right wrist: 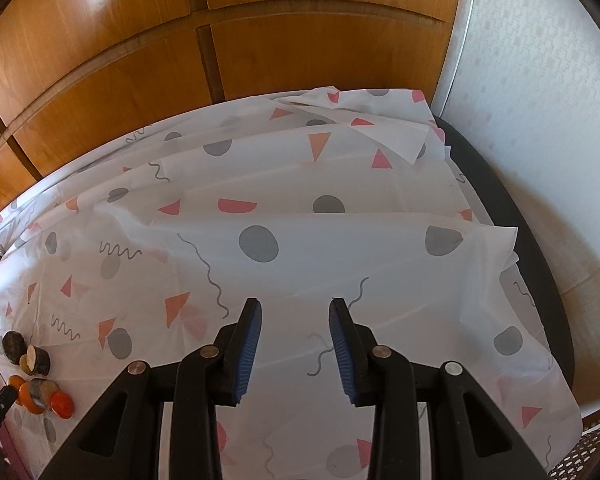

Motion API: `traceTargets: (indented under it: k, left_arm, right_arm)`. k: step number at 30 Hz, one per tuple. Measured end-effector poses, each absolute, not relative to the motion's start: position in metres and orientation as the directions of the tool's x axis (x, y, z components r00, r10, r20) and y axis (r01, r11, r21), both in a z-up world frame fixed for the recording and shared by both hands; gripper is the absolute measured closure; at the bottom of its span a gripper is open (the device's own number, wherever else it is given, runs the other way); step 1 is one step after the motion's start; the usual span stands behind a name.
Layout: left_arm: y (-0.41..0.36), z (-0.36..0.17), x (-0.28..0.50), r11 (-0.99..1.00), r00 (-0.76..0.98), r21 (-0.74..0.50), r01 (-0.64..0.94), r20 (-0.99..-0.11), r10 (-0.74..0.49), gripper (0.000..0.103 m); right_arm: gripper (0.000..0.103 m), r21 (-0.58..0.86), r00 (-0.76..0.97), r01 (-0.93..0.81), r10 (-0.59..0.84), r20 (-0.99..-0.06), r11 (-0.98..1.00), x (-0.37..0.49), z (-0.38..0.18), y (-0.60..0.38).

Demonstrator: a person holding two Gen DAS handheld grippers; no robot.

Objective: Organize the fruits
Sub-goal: 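Close the left tool on the stemmed orange mandarin and lift it, then carry the mandarin into the pink tray with the left tool while the right tool reaches the red tomato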

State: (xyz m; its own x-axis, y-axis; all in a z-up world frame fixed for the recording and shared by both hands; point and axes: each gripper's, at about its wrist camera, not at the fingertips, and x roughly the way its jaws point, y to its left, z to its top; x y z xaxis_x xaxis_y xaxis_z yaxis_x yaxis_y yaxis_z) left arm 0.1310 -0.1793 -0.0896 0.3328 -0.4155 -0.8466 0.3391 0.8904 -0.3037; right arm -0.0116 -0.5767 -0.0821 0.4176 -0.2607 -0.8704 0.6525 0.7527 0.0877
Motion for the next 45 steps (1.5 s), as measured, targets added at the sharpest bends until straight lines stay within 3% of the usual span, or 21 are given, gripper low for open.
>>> traceTargets:
  k: [1, 3, 4, 20, 28, 34, 45]
  left_arm:
    - [-0.179, -0.092, 0.132, 0.887, 0.333, -0.314, 0.339, -0.842, -0.425, 0.046]
    - [-0.181, -0.092, 0.131, 0.868, 0.328, -0.337, 0.365, -0.826, -0.459, 0.062]
    - [-0.181, -0.092, 0.131, 0.859, 0.312, -0.355, 0.368, -0.824, -0.474, 0.063]
    - [-0.144, -0.077, 0.107, 0.874, 0.364, -0.323, 0.363, -0.814, -0.452, 0.064]
    - [-0.122, -0.057, 0.096, 0.876, 0.407, -0.323, 0.359, -0.79, -0.458, 0.064]
    - [-0.097, -0.038, 0.088, 0.881, 0.454, -0.322, 0.347, -0.764, -0.458, 0.064]
    - [0.022, -0.023, 0.106, 0.926, 0.552, -0.351, 0.139, -0.749, -0.367, 0.064]
  right_arm:
    - [0.068, 0.087, 0.416, 0.653, -0.261, -0.871, 0.753, -0.011, -0.082, -0.577]
    - [0.068, 0.087, 0.417, 0.649, -0.258, -0.871, 0.756, -0.01, -0.083, -0.577]
    - [0.068, 0.093, 0.425, 0.64, -0.251, -0.87, 0.762, -0.01, -0.082, -0.575]
    - [0.068, 0.176, 0.528, 0.284, -0.001, -0.85, 0.942, 0.025, -0.086, -0.505]
    - [0.068, 0.129, 0.526, -0.043, 0.133, -0.84, 0.991, 0.039, -0.089, -0.428]
    - [0.069, 0.134, 0.511, -0.193, 0.216, -0.832, 0.972, 0.045, -0.093, -0.383]
    - [0.069, 0.094, 0.464, -0.269, 0.214, -0.86, 0.958, 0.056, -0.112, -0.354]
